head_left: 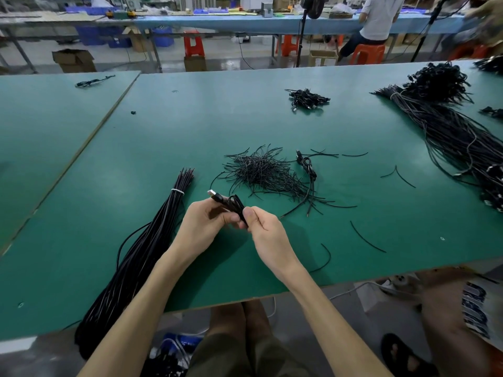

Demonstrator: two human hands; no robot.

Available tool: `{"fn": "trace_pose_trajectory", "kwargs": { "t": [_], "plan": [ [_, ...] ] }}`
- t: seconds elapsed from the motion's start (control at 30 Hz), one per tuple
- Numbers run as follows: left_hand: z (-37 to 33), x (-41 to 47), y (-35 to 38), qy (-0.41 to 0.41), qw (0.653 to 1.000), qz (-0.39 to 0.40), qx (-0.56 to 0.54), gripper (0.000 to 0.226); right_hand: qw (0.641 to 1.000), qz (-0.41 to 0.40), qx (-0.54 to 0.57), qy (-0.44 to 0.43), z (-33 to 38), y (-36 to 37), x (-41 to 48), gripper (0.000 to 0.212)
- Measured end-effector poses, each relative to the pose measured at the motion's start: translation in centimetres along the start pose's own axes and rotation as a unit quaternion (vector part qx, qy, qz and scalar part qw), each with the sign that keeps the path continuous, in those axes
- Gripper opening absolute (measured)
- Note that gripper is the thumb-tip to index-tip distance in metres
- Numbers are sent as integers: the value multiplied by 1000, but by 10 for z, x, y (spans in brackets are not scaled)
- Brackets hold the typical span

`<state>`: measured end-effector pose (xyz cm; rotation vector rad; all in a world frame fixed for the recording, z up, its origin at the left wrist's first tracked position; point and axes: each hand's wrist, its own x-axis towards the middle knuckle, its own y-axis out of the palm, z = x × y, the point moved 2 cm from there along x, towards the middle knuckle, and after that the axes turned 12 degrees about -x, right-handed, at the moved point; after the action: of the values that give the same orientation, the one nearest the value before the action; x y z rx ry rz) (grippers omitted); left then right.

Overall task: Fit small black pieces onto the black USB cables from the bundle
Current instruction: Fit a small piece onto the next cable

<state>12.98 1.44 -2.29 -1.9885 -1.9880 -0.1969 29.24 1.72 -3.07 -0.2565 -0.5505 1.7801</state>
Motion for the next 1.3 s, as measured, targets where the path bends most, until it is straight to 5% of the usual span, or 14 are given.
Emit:
{"fn": "trace_pose_trajectory", "kwargs": {
  "t": [0.4,0.8,1.03,1.3],
  "plan": [
    [4,-3,6,-90,975,87,-181,40,998,5,69,11,-6,-1,2,44],
    [-6,-6,12,-70,987,20,-141,20,992,22,122,10,-6,0,2,46],
    [-8,-6,11,-51,993,-19,-100,17,998,14,56,-25,-2,-3,1,26],
    [-6,-6,11,-39,995,-23,-92,13,999,13,40,-19,-4,-1,-1,36]
  ]
}}
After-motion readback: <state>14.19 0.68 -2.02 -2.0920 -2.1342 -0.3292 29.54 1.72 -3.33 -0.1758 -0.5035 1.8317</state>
